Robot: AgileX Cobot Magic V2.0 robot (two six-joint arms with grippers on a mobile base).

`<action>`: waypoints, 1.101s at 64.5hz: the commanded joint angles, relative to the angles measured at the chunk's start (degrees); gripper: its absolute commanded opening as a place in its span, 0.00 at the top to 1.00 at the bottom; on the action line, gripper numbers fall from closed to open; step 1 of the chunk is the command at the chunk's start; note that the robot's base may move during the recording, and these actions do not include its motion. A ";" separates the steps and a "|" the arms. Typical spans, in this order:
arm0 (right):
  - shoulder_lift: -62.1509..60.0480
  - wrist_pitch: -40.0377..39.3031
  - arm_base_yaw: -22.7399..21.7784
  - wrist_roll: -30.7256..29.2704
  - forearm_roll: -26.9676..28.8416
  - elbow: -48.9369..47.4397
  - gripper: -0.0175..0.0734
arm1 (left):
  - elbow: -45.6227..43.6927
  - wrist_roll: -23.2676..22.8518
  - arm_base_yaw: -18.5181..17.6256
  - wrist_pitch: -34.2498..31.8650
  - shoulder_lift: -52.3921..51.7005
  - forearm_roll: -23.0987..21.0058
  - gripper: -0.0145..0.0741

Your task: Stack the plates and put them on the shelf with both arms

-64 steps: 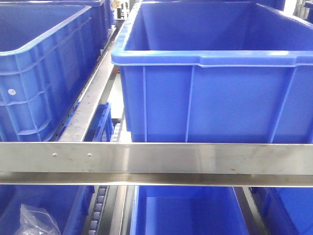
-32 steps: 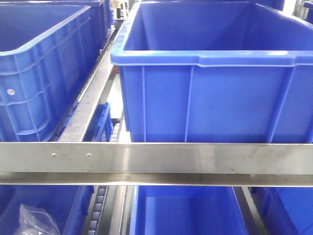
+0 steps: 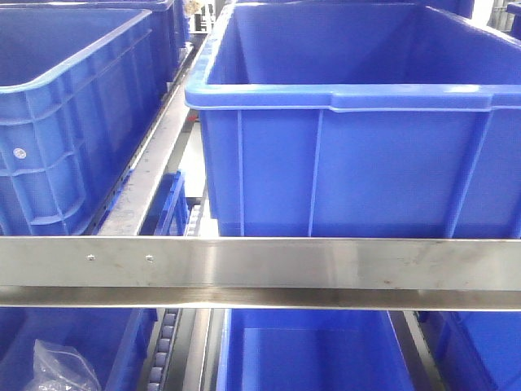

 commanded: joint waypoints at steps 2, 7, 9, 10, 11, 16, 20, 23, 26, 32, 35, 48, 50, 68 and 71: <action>-1.12 -4.58 -0.36 -0.10 -0.01 0.05 0.75 | 0.98 -0.29 2.07 -4.59 -7.26 -1.03 0.74; -1.12 -4.58 -0.36 -0.10 -0.01 0.05 0.75 | 4.83 -0.29 3.05 -5.13 -13.39 -1.28 0.74; -1.12 -4.58 -0.36 -0.10 -0.01 0.05 0.75 | 6.76 -0.29 3.05 -5.70 -15.41 -1.28 0.74; -1.12 -4.58 -0.36 -0.10 -0.01 0.05 0.75 | 7.56 -0.29 3.05 -6.11 -16.82 -1.28 0.74; -1.12 -4.58 -0.36 -0.10 -0.01 0.05 0.75 | 8.37 -0.29 3.05 -6.59 -17.70 -1.28 0.74; -1.12 -4.58 -0.36 -0.10 -0.01 0.05 0.75 | 13.73 -0.29 3.05 -10.48 -22.35 -2.68 0.74; -1.12 -4.58 -0.36 -0.10 -0.01 0.05 0.75 | 16.64 -0.29 3.05 -13.12 -24.85 -3.46 0.74; -1.12 -4.60 -0.36 -0.10 -0.01 0.05 0.75 | 16.51 -0.29 3.05 -10.49 -26.27 -3.75 0.74; -1.12 -4.54 -0.36 -0.10 -0.01 0.05 0.75 | 16.36 -0.29 3.05 -9.42 -27.44 -3.40 0.74; -1.12 -4.54 -0.36 -0.10 -0.01 0.05 0.75 | 16.58 -0.29 3.05 -7.91 -29.52 -2.37 0.74; -1.12 -4.54 -0.36 -0.10 -0.01 0.05 0.75 | 16.58 -0.29 3.05 -7.91 -29.35 -2.26 0.74; -1.12 -4.54 -0.36 -0.10 -0.01 0.05 0.75 | 16.58 -0.29 3.05 -7.57 -29.35 -2.26 0.74; -1.12 -4.54 -0.36 -0.10 -0.01 0.05 0.75 | 16.58 -0.40 3.05 -7.58 -29.35 -3.01 0.74; -1.12 -4.54 -0.36 -0.10 -0.01 0.05 0.75 | 16.58 -0.40 3.05 -7.58 -29.35 -3.28 0.74; -1.12 -4.54 -0.36 -0.10 -0.01 0.05 0.75 | 16.58 -0.40 3.05 -7.58 -29.35 -3.28 0.74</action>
